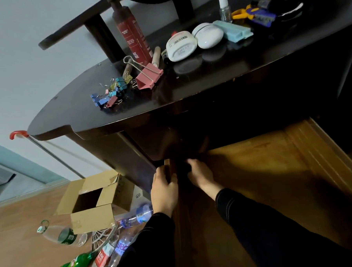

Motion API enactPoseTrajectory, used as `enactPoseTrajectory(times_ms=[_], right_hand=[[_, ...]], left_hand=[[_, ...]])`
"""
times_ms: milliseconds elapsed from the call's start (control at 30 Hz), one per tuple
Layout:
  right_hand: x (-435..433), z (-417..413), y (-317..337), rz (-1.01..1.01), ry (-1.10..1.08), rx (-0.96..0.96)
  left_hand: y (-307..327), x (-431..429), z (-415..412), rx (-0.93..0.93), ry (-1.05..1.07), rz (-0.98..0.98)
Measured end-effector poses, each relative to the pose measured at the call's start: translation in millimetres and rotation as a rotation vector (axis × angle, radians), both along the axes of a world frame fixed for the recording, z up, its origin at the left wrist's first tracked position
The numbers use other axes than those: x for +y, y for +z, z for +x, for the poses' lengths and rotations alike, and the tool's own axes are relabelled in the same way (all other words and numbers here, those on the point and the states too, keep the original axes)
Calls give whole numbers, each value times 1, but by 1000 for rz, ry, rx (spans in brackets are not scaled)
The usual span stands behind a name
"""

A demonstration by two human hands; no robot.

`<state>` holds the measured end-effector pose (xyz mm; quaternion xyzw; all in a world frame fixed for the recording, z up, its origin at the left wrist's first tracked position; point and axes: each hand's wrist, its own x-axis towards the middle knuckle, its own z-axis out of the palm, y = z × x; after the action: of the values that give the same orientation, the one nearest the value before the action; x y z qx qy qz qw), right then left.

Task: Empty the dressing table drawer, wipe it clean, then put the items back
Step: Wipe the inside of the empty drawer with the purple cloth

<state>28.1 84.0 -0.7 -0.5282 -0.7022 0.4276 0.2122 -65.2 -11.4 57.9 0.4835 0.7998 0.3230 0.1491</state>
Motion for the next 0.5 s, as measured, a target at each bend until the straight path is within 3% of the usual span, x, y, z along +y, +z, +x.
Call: enactPoseTrajectory(times_ms=[67, 167, 233, 333, 433, 500], right_hand=[[2, 5, -4, -44, -1, -2], [5, 1, 3, -112, -172, 147], [3, -4, 7, -45, -226, 196], [-4, -5, 3, 65, -68, 143], [-3, 4, -9, -15, 22, 31], [2, 6, -7, -75, -27, 100]], left_hand=[[1, 0, 0, -1, -2, 1], [-1, 1, 0, 0, 6, 4], [-2, 1, -1, 9, 8, 5], [-2, 1, -1, 15, 13, 2], [-2, 0, 0, 9, 9, -6], [-3, 0, 1, 1, 13, 2]])
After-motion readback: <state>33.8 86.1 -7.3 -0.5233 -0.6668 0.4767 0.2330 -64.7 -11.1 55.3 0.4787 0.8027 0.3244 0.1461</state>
